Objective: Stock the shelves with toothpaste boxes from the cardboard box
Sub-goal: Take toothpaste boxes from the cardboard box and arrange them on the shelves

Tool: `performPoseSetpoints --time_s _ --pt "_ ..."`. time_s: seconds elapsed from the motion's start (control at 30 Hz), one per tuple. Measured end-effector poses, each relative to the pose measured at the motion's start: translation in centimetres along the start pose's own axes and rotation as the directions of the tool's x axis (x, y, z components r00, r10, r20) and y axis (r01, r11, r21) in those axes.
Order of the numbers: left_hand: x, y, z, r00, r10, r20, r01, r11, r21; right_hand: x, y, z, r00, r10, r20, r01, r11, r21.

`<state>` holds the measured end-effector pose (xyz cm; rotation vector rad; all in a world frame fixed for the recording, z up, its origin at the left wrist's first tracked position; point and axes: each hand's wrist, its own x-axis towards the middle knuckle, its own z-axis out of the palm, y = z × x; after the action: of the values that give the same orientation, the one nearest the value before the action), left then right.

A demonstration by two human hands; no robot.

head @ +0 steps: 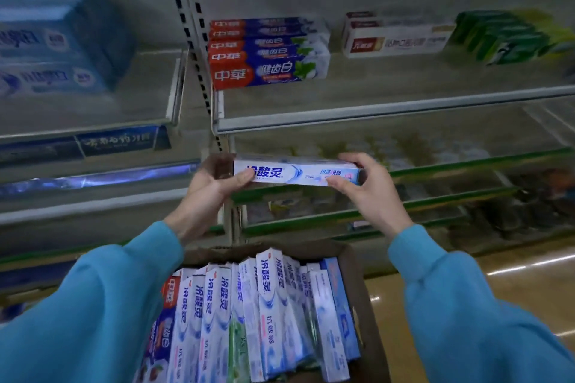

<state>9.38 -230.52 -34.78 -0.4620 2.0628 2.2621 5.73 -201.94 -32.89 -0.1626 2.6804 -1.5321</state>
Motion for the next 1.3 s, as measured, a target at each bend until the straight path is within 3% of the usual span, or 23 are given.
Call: performPoseSetpoints --time_s 0.2,0.4,0.57,1.0,1.3 --pt "2.5 -1.2 2.8 0.964 0.223 -0.142 -0.185 0.953 0.240 5.1 2.9 -1.0 0.998 -0.059 0.017 0.057 0.996 0.074" --pt "7.0 -2.6 1.5 0.934 0.350 -0.078 -0.309 0.897 0.317 9.3 5.7 1.0 0.984 -0.176 -0.001 0.174 0.973 0.152" --pt "10.6 -2.9 0.5 0.889 0.458 -0.028 -0.396 0.798 0.455 12.8 6.4 2.4 0.970 -0.242 -0.008 0.242 0.968 0.064" --pt "18.1 -2.5 1.5 0.863 0.499 -0.085 -0.272 0.598 0.754 20.8 7.2 4.5 0.975 -0.223 -0.018 0.220 0.971 -0.095" --pt "20.8 -2.0 0.8 0.868 0.484 -0.111 -0.179 0.514 0.839 23.5 6.5 6.1 0.958 -0.288 -0.001 0.284 0.945 -0.160"
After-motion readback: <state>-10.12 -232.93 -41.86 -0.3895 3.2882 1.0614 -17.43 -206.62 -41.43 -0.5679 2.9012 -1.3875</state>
